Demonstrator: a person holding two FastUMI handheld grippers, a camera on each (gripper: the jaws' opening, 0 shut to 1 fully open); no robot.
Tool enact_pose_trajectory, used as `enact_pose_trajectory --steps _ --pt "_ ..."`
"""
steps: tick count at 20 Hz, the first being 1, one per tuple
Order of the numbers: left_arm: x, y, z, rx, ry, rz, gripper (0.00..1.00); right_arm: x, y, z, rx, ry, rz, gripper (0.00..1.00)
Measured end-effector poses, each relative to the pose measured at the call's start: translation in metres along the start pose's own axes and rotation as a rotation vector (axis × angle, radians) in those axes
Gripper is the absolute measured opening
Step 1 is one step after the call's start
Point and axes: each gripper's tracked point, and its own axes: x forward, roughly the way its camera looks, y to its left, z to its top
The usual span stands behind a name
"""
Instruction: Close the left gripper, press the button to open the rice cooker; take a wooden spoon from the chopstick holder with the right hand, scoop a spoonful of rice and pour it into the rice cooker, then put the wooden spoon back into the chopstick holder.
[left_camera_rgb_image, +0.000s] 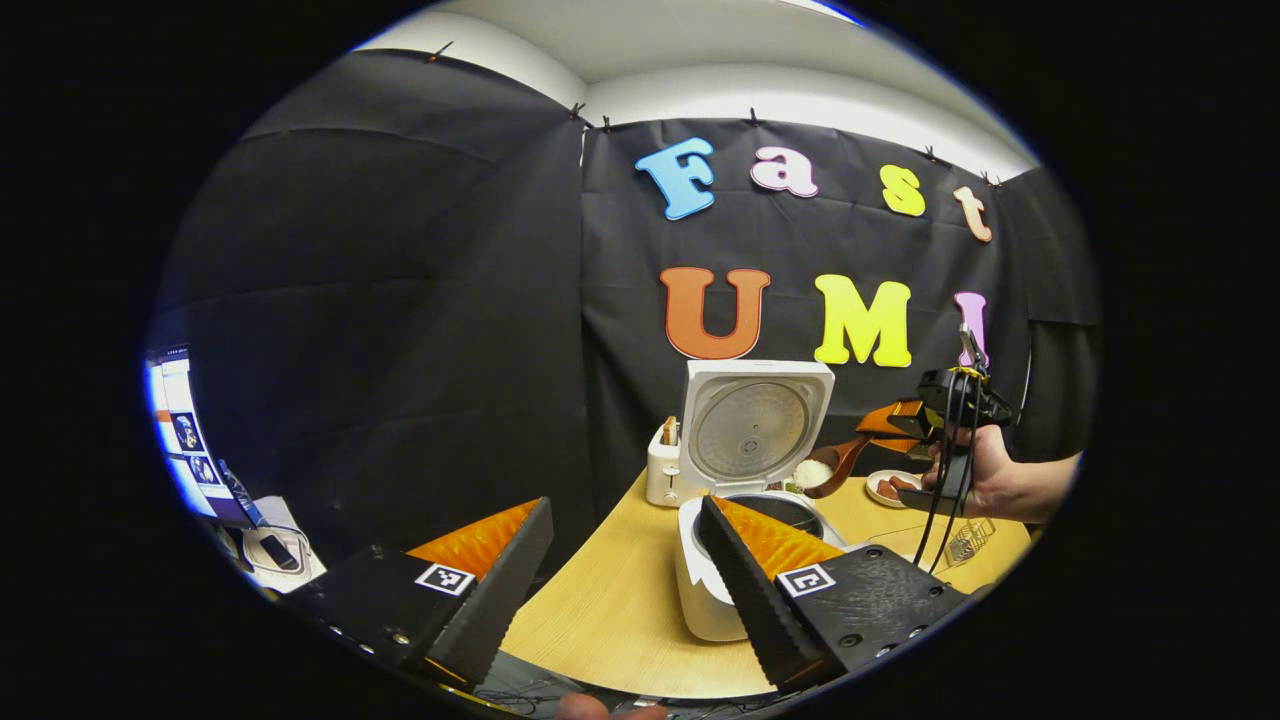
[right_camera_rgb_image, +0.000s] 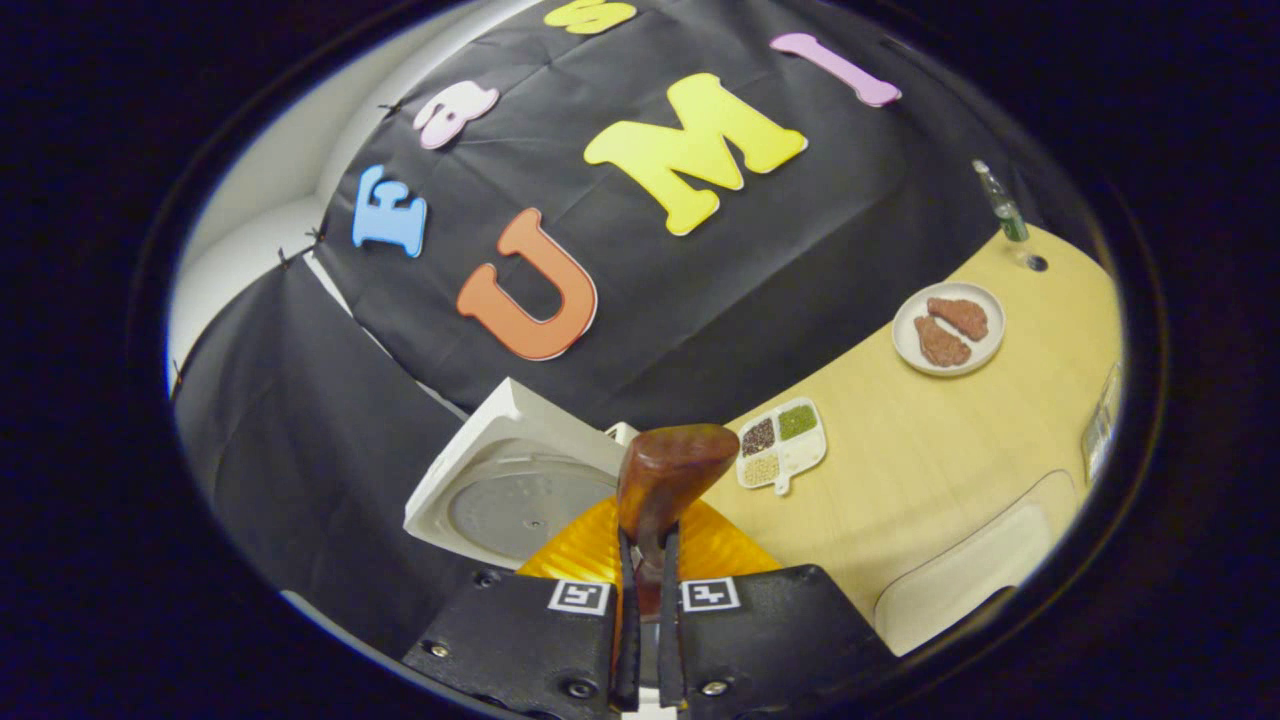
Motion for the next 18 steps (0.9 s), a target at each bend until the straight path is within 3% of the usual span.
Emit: enact_pose_trajectory --steps 6,18 --pt "-0.002 0.012 -0.009 -0.024 0.009 0.032 0.94 0.006 0.008 -0.001 -0.169 -0.005 -0.026 0.13" --pt "-0.004 0.023 -0.012 -0.049 0.001 0.057 0.95 -0.004 0.052 -0.018 -0.665 -0.051 0.001 0.13"
